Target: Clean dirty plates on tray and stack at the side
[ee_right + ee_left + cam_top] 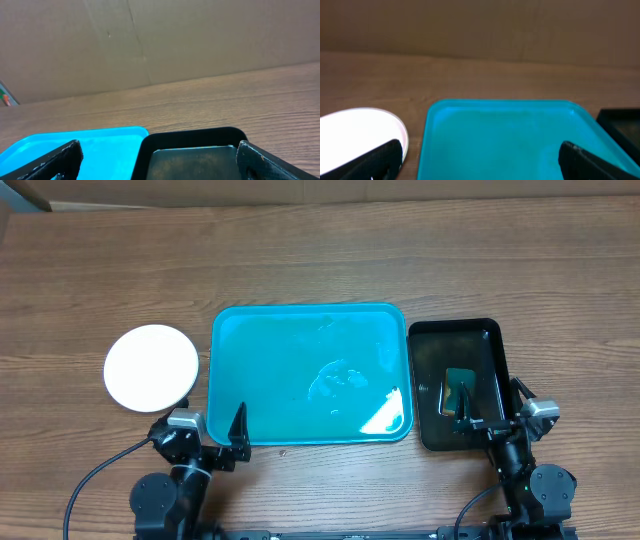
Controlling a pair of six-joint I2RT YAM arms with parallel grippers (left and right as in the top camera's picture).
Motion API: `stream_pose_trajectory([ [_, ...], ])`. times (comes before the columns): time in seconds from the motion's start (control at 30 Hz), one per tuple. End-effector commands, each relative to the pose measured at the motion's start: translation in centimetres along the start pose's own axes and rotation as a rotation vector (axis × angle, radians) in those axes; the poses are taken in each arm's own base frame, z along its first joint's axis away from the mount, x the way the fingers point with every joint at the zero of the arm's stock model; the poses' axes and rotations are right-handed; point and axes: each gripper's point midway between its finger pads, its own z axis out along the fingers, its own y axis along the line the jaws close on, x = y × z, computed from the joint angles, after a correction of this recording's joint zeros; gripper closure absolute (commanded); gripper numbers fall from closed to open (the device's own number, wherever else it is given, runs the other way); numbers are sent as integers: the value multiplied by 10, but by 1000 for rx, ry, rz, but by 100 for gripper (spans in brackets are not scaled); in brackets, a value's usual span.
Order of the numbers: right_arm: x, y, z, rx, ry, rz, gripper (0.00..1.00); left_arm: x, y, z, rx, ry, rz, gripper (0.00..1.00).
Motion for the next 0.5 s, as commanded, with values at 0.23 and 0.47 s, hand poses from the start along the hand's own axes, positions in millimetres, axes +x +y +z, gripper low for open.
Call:
stream_pose_trajectory([
  [0.23,1,-2,0,8,-6,-5,0,-7,6,19,-9,-233,62,0],
  [0.47,1,-2,0,8,-6,-5,0,27,15,25,-50,-96,44,0],
])
